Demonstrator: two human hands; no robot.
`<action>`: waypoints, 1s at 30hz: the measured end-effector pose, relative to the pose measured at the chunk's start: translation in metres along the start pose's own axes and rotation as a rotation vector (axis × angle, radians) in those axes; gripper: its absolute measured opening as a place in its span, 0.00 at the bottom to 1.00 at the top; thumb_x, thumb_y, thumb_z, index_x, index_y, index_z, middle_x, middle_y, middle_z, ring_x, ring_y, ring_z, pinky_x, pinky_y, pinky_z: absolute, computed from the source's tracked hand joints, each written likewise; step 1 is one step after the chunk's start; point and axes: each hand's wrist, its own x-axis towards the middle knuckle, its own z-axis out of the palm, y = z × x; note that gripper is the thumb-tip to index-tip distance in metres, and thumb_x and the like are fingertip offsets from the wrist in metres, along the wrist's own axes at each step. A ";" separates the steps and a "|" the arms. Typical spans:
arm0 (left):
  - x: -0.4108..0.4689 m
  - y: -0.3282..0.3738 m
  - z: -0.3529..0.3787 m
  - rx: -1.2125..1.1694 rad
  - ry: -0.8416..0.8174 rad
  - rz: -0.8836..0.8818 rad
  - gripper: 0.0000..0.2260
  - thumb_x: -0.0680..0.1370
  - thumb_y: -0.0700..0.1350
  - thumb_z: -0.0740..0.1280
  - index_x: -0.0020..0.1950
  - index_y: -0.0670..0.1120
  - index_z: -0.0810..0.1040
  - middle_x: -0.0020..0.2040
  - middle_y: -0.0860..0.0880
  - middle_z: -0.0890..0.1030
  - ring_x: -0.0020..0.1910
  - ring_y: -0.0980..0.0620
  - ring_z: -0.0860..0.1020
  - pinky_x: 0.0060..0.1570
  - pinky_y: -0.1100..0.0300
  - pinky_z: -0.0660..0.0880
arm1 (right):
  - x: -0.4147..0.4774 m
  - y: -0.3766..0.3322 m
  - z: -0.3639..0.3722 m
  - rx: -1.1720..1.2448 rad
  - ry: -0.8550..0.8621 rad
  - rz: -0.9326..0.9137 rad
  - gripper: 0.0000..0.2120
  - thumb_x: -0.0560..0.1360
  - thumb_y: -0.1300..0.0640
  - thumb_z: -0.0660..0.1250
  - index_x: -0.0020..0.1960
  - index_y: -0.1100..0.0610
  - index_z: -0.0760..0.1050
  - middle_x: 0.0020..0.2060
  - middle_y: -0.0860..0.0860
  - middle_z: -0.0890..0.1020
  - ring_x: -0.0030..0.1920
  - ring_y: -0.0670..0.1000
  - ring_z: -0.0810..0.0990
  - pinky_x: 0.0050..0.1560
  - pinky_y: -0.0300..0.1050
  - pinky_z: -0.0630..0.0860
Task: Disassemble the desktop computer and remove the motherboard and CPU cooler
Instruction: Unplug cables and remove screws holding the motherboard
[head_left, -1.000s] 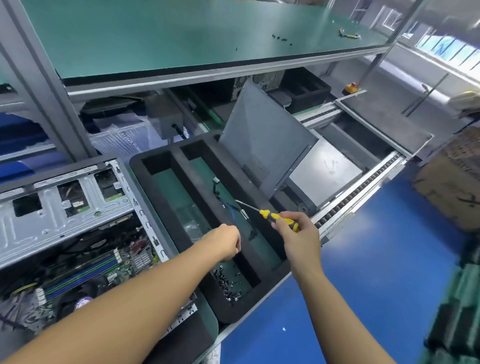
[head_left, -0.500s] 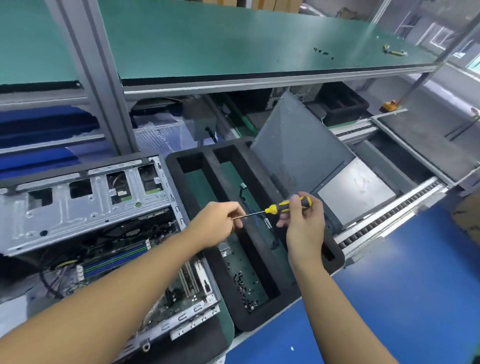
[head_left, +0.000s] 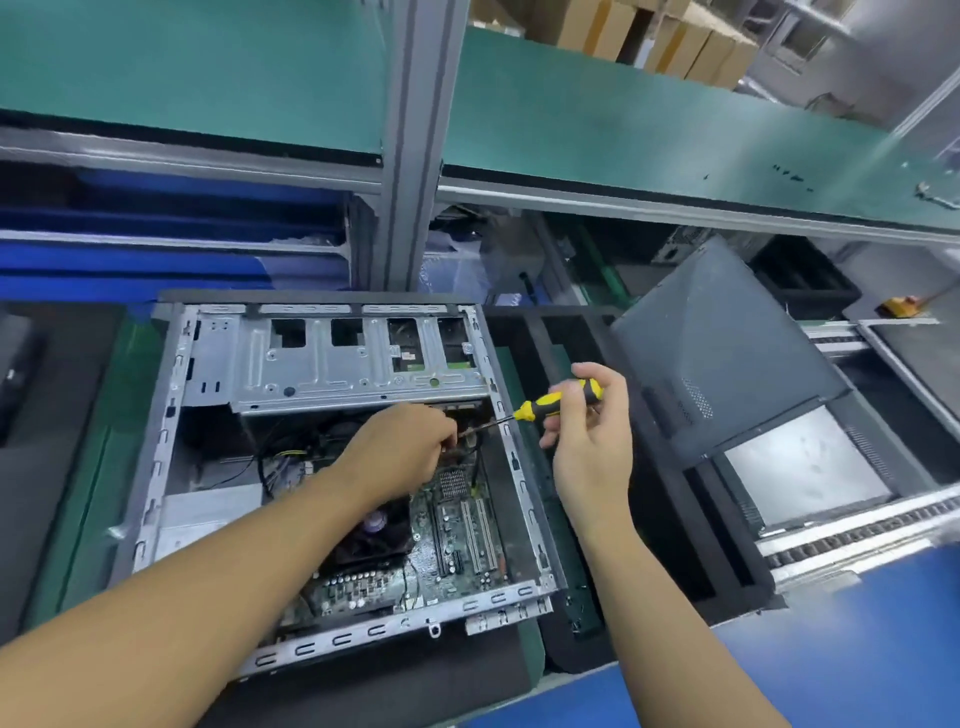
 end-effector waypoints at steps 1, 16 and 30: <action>-0.001 0.002 0.003 0.021 -0.072 -0.040 0.10 0.78 0.40 0.59 0.52 0.48 0.79 0.50 0.51 0.81 0.48 0.49 0.79 0.46 0.51 0.78 | -0.003 0.000 0.005 -0.081 -0.029 -0.029 0.06 0.83 0.54 0.59 0.56 0.43 0.71 0.42 0.44 0.81 0.36 0.47 0.79 0.39 0.44 0.78; 0.022 0.001 0.053 0.214 -0.361 0.009 0.26 0.80 0.46 0.63 0.75 0.60 0.59 0.66 0.44 0.67 0.62 0.41 0.72 0.54 0.48 0.73 | -0.019 0.014 0.018 -0.608 -0.240 -0.181 0.06 0.82 0.57 0.62 0.58 0.52 0.72 0.47 0.45 0.78 0.45 0.46 0.76 0.47 0.42 0.73; 0.010 -0.023 0.046 0.062 -0.284 -0.109 0.20 0.75 0.41 0.67 0.67 0.50 0.74 0.57 0.45 0.77 0.59 0.41 0.76 0.60 0.50 0.70 | -0.021 0.012 0.052 -1.045 -0.468 -0.080 0.10 0.82 0.61 0.60 0.62 0.56 0.72 0.55 0.53 0.78 0.52 0.56 0.78 0.46 0.48 0.72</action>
